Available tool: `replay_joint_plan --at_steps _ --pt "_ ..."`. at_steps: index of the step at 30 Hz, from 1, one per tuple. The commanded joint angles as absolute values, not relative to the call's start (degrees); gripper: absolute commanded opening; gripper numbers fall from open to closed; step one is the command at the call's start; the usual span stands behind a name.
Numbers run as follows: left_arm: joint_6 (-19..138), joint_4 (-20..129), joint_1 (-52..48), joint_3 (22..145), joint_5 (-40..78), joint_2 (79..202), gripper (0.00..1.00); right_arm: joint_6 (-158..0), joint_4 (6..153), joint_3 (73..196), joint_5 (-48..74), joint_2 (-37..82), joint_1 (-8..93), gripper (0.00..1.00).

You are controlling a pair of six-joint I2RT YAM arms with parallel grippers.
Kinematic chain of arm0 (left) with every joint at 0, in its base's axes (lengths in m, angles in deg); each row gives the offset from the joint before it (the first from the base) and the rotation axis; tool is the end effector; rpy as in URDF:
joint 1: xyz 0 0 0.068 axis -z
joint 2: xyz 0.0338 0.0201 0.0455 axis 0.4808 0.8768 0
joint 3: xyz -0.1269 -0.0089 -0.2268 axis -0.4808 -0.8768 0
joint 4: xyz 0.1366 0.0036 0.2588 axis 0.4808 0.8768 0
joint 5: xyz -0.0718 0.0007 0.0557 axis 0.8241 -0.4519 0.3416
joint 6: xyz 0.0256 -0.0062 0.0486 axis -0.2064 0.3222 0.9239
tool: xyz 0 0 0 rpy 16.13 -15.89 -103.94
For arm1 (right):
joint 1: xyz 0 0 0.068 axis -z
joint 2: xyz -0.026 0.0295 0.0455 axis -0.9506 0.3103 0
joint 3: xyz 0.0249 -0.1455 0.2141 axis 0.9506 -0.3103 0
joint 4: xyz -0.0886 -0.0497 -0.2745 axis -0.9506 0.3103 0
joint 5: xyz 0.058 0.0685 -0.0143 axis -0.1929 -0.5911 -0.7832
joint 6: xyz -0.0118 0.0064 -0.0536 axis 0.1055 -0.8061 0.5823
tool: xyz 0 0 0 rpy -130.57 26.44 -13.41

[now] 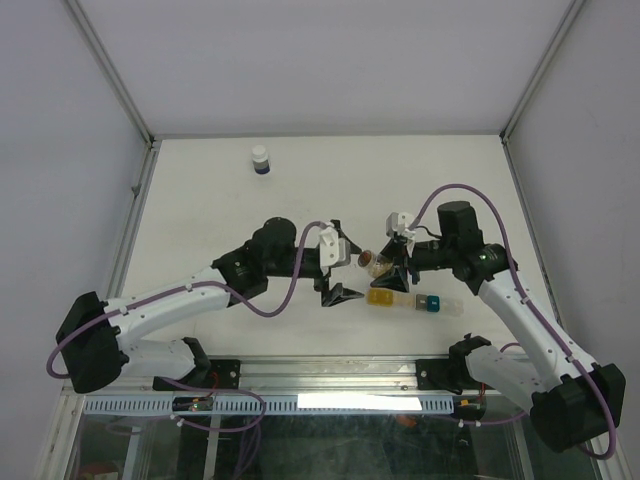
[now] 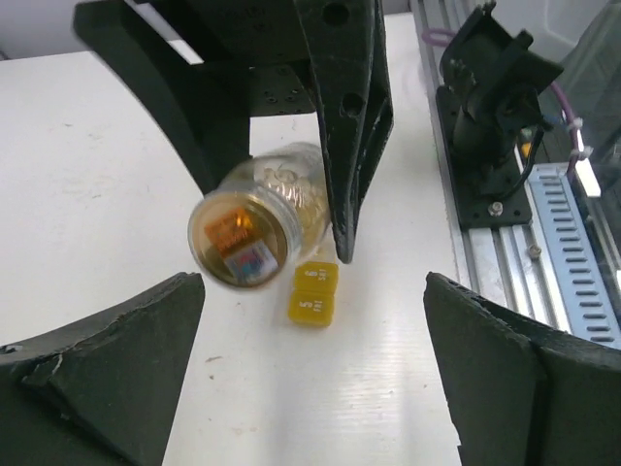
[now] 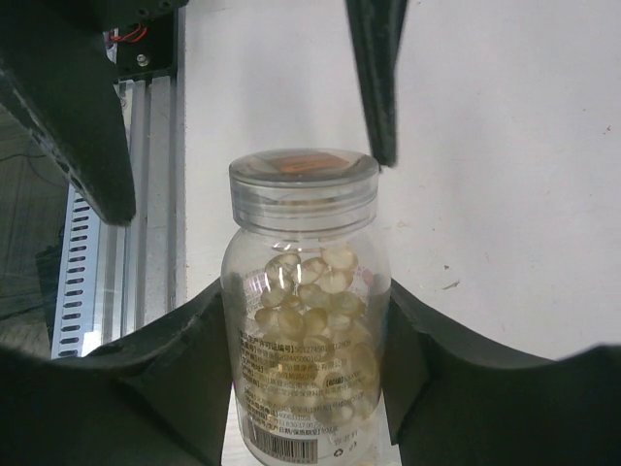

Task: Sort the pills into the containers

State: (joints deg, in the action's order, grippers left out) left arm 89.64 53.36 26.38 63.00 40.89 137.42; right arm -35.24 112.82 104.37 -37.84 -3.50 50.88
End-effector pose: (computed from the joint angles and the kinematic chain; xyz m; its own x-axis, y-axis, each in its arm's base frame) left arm 0.1717 -0.2796 0.2761 0.1473 0.2693 -0.9517 0.9875 0.0143 0.1569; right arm 0.2021 0.1120 0.2680 -0.0496 -0.3581 -0.9324 -0.9975 0.0646 0.0283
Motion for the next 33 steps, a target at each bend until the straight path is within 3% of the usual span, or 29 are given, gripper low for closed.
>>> replay_joint_plan --at_steps 1,5,10,14,21,31,32,33 --pt "80.0 35.8 26.2 54.3 36.3 126.6 0.99 -36.1 109.4 105.6 -38.9 -5.1 51.1 0.0" --pt "54.1 26.7 26.2 46.7 23.9 119.1 0.99 -36.2 109.4 105.7 -39.3 -5.9 51.1 0.0" --pt "34.7 37.3 26.6 51.8 18.6 120.2 0.97 -36.4 109.3 105.7 -39.8 -6.0 51.0 0.0" --pt "34.0 52.6 32.5 61.2 8.9 125.3 0.95 -36.8 109.2 105.7 -40.2 -5.9 50.9 0.0" --pt "33.7 57.5 34.6 66.4 3.2 131.6 0.87 -37.0 109.0 105.6 -40.3 -5.3 50.7 0.0" --pt "36.0 58.6 34.6 70.4 7.7 136.6 0.62 -37.0 109.0 105.6 -40.2 -5.3 49.9 0.0" --pt "36.2 58.6 34.6 70.5 8.1 136.9 0.57 -36.9 109.0 105.6 -40.2 -5.3 49.9 0.0" --pt "36.4 58.6 34.6 70.6 8.5 137.1 0.44 -36.9 109.0 105.6 -40.2 -5.3 49.8 0.0"
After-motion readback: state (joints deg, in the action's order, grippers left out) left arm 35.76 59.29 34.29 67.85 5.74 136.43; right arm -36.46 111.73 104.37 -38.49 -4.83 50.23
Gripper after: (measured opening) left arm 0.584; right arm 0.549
